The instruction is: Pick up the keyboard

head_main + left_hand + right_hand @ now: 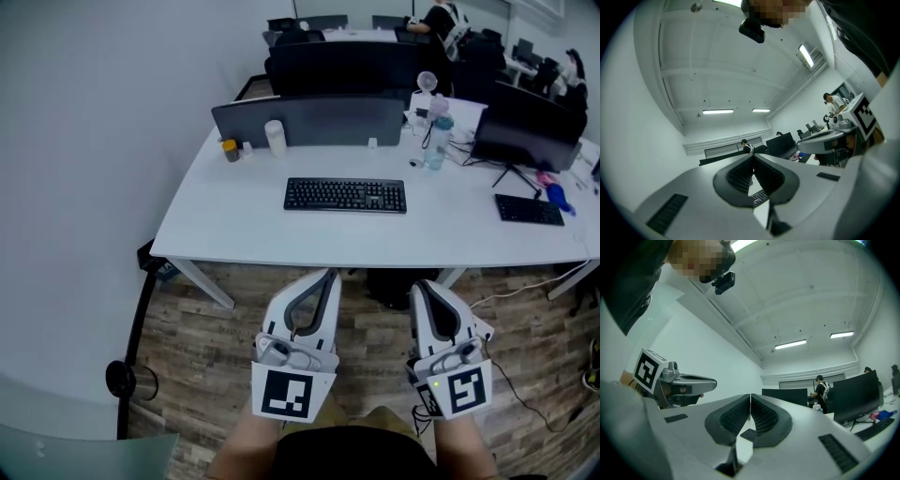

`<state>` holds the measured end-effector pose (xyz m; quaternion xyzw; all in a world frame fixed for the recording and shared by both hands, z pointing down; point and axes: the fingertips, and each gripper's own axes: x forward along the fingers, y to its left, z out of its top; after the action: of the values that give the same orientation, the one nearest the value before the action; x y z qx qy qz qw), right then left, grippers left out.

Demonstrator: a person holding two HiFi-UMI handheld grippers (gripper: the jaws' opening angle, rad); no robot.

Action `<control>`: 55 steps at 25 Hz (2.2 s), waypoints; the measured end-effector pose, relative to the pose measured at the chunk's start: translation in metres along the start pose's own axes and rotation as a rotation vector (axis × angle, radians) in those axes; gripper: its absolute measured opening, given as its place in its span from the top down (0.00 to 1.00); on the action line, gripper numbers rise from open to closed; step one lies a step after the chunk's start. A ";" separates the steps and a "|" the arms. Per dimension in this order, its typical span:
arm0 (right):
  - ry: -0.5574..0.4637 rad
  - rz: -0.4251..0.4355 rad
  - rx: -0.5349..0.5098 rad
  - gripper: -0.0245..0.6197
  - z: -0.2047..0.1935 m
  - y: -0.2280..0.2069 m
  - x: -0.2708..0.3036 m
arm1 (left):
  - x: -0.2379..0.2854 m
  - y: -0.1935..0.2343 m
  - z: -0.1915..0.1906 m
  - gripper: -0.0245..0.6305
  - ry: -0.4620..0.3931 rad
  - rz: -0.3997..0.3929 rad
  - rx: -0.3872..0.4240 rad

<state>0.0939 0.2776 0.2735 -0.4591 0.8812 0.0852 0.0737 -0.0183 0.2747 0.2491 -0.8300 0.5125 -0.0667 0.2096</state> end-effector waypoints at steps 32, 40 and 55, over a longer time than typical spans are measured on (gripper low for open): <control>0.121 -0.080 -0.021 0.91 -0.087 -0.100 0.308 | 0.242 0.190 -0.133 0.95 0.014 -0.160 -0.056; 0.151 -0.048 -0.008 0.91 -0.109 -0.100 0.331 | 0.264 0.200 -0.151 0.95 0.009 -0.172 -0.089; 0.142 -0.019 -0.015 0.91 -0.104 -0.156 0.344 | 0.312 0.199 -0.153 0.95 0.052 -0.113 -0.049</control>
<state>0.0212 -0.1065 0.2902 -0.4729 0.8791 0.0585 0.0084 -0.0860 -0.1193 0.2719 -0.8605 0.4715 -0.0877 0.1718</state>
